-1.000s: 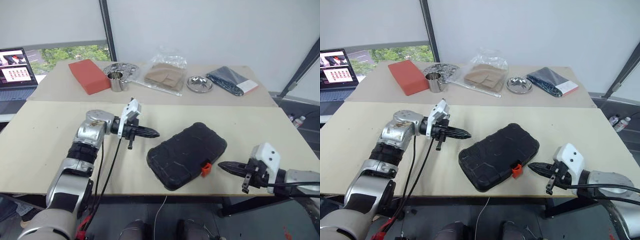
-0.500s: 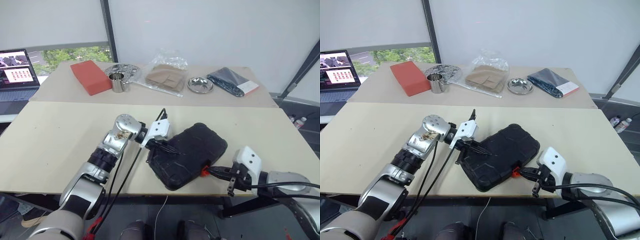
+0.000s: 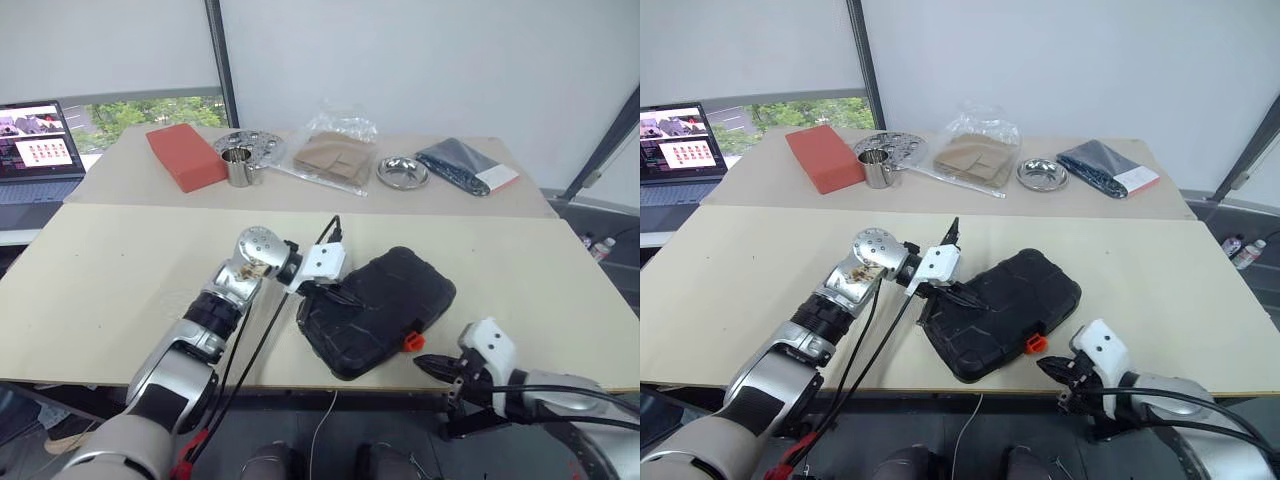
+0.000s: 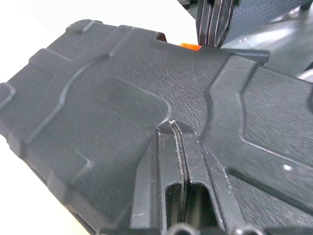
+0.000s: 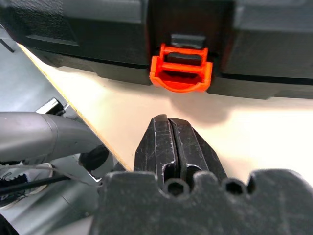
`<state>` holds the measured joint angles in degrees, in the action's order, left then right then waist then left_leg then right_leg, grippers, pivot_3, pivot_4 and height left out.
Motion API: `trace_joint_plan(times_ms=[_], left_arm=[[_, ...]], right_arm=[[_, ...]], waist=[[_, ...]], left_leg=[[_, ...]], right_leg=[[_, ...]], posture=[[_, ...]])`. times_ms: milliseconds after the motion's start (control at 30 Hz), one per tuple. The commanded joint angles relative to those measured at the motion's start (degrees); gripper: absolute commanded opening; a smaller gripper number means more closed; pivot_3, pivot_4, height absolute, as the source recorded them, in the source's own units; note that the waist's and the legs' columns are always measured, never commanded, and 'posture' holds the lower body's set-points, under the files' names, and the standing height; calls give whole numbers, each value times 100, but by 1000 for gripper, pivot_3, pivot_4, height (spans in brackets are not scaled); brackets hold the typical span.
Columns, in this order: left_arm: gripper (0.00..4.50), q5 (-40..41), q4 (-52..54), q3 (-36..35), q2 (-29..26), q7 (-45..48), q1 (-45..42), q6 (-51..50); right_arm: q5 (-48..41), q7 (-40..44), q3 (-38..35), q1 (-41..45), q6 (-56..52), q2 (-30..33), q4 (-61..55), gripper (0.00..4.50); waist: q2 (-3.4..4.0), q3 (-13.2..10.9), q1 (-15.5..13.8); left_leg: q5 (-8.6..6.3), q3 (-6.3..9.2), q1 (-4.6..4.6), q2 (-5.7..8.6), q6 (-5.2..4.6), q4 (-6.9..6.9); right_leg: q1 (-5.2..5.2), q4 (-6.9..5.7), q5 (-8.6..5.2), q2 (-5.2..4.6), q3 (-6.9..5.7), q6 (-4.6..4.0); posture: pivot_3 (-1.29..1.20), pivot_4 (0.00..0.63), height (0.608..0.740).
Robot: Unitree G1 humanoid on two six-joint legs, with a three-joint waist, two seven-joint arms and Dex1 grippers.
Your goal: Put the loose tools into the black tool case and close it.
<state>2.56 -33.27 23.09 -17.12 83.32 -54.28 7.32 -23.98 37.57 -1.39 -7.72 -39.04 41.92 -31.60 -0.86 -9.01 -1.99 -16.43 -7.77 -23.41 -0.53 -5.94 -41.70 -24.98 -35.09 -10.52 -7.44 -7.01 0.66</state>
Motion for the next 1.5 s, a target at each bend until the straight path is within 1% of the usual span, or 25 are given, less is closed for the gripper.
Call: trace_joint_plan(times_ms=[33,133,200,267,300,400,533,667,867,1133,1267,1333,1400,1433,1500], left_arm=[[23,-567,-397,394,24,-127,95,523],[23,-1041,-739,628,-36,-449,118,1534],[23,-1263,-987,747,-81,-500,111,1993],[23,-1297,-1152,763,-56,-481,94,2080],[23,-1305,-1214,762,-40,-474,85,2101],[23,-1339,-1370,765,-17,-479,64,2187],[23,-1337,-1541,742,14,-497,45,2185],[23,-1325,-1604,725,22,-486,39,2192],[23,-1275,-1596,714,23,-414,38,2125],[23,-1219,-1554,679,-1,-380,60,1997],[23,-1137,-1524,511,-107,-481,55,1713],[23,-871,-1429,238,-211,-430,59,1176],[532,-359,-1138,-222,-459,-236,88,212],[708,-157,-955,-412,-598,-171,122,-173],[1499,599,-97,-1075,-1314,123,410,-1443]], right_arm=[[82,-91,128,360,119,-132,-129,0],[70,-125,62,696,31,-140,-207,0],[93,-85,18,866,4,-64,-229,0],[65,3,-60,996,-53,51,-280,0],[36,57,-108,1045,-101,128,-306,0],[-11,228,-172,1072,-138,335,-337,0],[102,344,-169,1025,24,460,-145,0],[199,360,-146,1108,150,403,77,0],[-23,347,-225,1608,-23,202,29,0],[248,453,72,1718,92,175,241,0],[193,550,-92,1544,59,235,172,0],[-16,675,-369,1325,-63,323,45,0],[-369,910,-832,1028,-216,453,-124,596],[-547,1023,-1053,907,-281,510,-183,783],[-1207,1569,-1913,626,-503,809,-206,1523]], waist=[[10,6,-6],[11,7,-4],[18,13,-3],[41,27,-3],[49,32,0],[63,50,10],[67,65,12],[60,83,13],[61,85,63],[56,98,130],[55,100,129],[56,101,128],[55,101,127],[54,100,141],[56,97,198]], left_leg=[[-1,0,-1,0,-1,0],[-2,-2,-1,0,-3,0],[-1,-4,4,0,-3,0],[-4,-6,11,-1,-8,0],[-26,-6,12,-1,-46,0],[-27,-6,33,-8,-45,0],[-33,-7,43,-9,-47,0],[-32,-9,43,-8,-52,0],[-33,-9,41,-12,-50,0],[-33,-9,40,-21,-51,1],[-44,-8,41,-22,-31,2],[-43,-8,40,-22,-31,2],[-43,-7,32,-21,-35,3],[-39,-7,19,-21,-41,3],[-33,-10,5,-23,-47,5]], right_leg=[[-1,-1,0,0,0,0],[-1,0,8,0,1,-13],[2,2,21,-2,1,-21],[7,8,14,-3,1,7],[6,7,16,-5,2,10],[2,10,19,-8,1,14],[7,10,19,-8,1,17],[7,12,21,-8,1,20],[4,12,21,-15,2,20],[0,14,20,-13,0,17],[0,15,20,-14,1,17],[0,15,20,-14,1,18],[-4,15,19,-14,1,19],[-2,13,19,-13,1,19],[-13,10,18,-4,5,17]], posture=[[0,150,734],[0,150,734],[0,150,734],[0,150,734],[0,150,734],[0,150,734],[0,150,734],[0,150,734],[0,150,734],[0,150,734],[0,150,734],[0,150,734],[0,150,734],[0,150,734],[0,150,734]])
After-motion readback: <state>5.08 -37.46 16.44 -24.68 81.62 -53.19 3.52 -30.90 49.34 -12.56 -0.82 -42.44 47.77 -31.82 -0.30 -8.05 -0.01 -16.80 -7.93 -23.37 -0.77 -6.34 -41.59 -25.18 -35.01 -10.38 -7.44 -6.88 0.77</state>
